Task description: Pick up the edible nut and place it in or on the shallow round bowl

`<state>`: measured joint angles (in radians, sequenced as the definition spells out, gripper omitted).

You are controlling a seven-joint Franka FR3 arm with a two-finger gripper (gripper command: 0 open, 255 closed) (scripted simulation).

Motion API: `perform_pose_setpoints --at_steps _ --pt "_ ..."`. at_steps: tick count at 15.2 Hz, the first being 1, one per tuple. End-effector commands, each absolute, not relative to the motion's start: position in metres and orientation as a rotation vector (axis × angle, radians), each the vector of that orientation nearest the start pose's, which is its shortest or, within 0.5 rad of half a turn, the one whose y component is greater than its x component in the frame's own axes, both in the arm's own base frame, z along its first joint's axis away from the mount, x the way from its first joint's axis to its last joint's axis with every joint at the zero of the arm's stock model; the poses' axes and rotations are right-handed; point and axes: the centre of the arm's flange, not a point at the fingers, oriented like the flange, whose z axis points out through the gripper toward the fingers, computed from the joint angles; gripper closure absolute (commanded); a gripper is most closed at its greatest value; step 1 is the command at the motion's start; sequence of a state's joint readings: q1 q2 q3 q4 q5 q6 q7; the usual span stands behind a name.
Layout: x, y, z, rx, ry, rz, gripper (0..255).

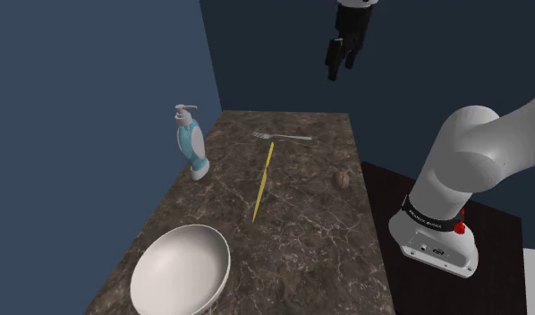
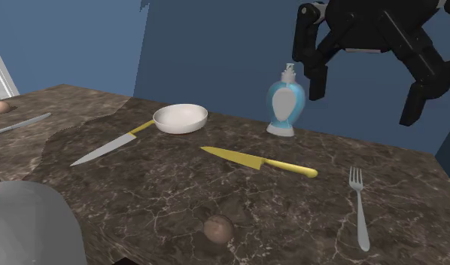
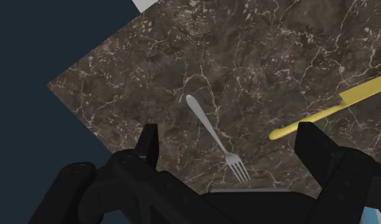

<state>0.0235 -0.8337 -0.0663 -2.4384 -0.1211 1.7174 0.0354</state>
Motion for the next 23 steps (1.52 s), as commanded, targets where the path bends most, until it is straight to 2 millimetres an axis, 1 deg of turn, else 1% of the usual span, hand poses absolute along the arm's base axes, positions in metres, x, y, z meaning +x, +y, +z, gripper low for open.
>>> perform_pose_setpoints --at_steps 1,11,21,23 --pt "0.307 -0.030 0.579 -3.206 0.077 -0.180 0" --pt "0.290 0.043 0.472 -3.253 0.063 0.026 0" --pt "0.258 0.112 0.365 -3.286 0.048 0.237 0" --pt "0.257 0.113 0.357 -3.286 0.048 0.243 0"
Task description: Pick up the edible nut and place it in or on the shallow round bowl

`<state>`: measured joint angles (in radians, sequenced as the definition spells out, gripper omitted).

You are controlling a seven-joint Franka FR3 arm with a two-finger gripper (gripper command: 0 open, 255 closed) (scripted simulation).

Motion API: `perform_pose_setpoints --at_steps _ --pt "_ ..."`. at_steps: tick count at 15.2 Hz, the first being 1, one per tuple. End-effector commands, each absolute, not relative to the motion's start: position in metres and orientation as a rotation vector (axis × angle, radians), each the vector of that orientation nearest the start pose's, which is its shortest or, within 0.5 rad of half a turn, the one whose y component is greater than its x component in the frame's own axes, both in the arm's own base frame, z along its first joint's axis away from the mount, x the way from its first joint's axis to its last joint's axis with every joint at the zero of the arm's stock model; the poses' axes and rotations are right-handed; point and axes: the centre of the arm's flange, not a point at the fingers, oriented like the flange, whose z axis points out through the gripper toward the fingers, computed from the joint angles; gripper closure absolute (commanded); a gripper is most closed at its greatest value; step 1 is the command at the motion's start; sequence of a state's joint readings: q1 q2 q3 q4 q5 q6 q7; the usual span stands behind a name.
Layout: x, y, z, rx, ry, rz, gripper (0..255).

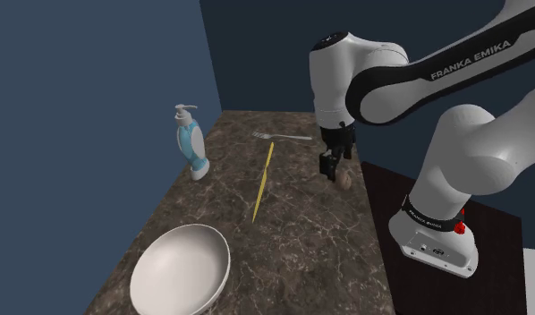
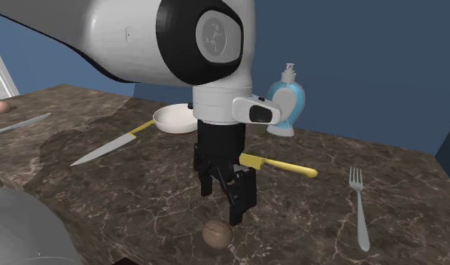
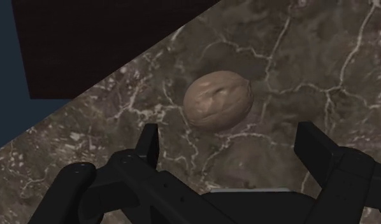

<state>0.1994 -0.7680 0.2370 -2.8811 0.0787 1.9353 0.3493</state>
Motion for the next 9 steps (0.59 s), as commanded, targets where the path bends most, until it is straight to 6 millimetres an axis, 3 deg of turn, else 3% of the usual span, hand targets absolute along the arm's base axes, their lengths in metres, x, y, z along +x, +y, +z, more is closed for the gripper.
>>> perform_pose_setpoints --at_steps 1,6,9 --pt "0.256 0.112 0.352 -3.286 0.048 0.243 0" --pt "0.251 0.108 0.323 -3.286 0.048 0.243 0" --pt "0.251 0.108 0.323 -3.286 0.048 0.243 0"
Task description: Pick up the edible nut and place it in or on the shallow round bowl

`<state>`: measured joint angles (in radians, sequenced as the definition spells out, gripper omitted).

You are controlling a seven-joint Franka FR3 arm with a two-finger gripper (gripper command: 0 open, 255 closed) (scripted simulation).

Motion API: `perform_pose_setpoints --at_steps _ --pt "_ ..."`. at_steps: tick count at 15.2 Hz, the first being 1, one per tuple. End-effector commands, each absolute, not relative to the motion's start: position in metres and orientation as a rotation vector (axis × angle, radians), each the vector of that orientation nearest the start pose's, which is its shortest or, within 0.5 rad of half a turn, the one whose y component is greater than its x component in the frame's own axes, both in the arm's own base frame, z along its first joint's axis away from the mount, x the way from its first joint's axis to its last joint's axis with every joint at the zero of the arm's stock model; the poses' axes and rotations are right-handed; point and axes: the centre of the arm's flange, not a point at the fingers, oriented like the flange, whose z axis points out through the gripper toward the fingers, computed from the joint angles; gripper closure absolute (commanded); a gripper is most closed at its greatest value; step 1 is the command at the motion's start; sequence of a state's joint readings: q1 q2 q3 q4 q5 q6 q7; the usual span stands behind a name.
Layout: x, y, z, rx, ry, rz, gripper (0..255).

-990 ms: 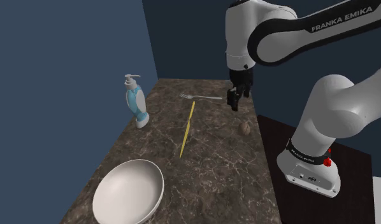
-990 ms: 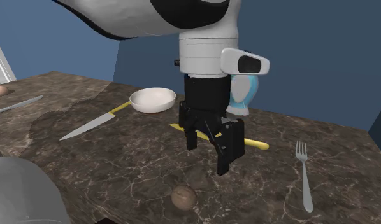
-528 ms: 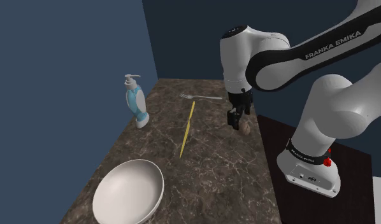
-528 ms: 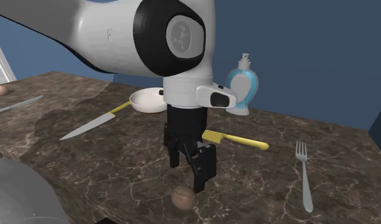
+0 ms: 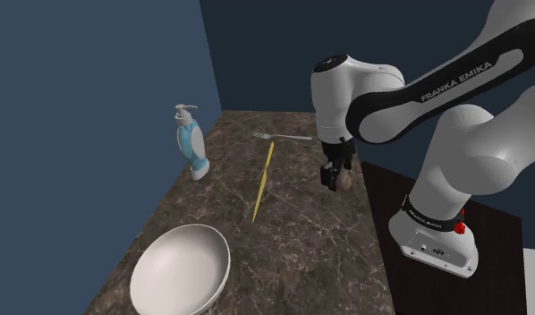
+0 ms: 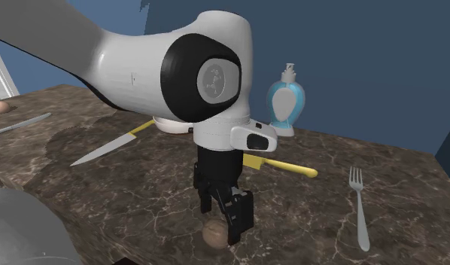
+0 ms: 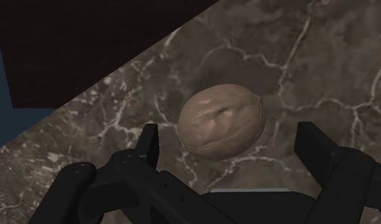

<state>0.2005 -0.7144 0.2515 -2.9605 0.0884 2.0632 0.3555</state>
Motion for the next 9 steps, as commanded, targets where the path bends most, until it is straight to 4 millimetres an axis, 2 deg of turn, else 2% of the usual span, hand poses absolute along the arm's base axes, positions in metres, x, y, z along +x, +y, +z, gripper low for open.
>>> perform_pose_setpoints --at_steps 1,5,6,9 --pt "0.2514 0.1078 0.3232 -3.286 0.048 0.243 0" --pt "0.2515 0.1077 0.3233 -3.286 0.048 0.243 0" --pt "0.2515 0.1077 0.3233 -3.286 0.048 0.243 255" --pt "0.2513 0.1079 0.3232 -3.286 0.048 0.243 255"
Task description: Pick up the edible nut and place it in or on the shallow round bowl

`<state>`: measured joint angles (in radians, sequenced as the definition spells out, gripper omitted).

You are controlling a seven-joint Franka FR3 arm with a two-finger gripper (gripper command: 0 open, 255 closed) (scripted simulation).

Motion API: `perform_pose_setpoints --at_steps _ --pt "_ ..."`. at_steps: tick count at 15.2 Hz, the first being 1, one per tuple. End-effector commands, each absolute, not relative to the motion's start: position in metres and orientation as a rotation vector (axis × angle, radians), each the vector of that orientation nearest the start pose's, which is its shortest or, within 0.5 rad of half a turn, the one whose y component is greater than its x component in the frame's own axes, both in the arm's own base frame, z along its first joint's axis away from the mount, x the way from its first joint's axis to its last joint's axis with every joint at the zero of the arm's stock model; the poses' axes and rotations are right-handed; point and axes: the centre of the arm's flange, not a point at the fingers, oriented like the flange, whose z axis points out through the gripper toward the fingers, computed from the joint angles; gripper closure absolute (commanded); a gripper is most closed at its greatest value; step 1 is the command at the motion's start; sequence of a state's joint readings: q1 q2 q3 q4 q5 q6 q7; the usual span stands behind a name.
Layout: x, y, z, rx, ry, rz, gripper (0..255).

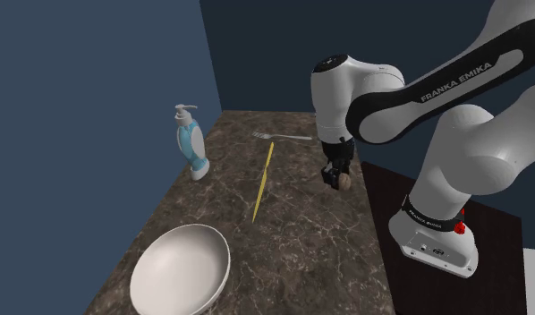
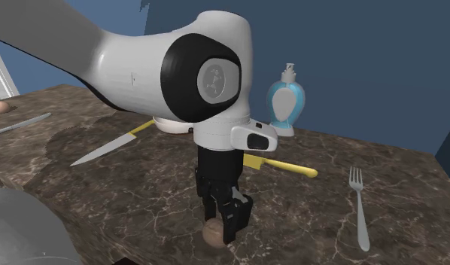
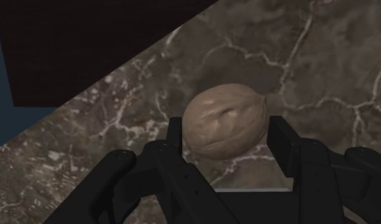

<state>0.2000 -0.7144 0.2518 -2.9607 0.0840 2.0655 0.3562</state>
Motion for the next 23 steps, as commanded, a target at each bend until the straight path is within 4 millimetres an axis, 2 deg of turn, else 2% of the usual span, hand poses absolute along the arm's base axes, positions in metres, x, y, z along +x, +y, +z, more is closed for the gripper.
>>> perform_pose_setpoints --at_steps 1,6,23 --pt "0.252 0.108 0.323 -3.286 0.048 0.243 255" --pt "0.251 0.108 0.323 -3.286 0.048 0.243 255" --pt "0.251 0.108 0.413 -3.286 0.048 0.243 255"
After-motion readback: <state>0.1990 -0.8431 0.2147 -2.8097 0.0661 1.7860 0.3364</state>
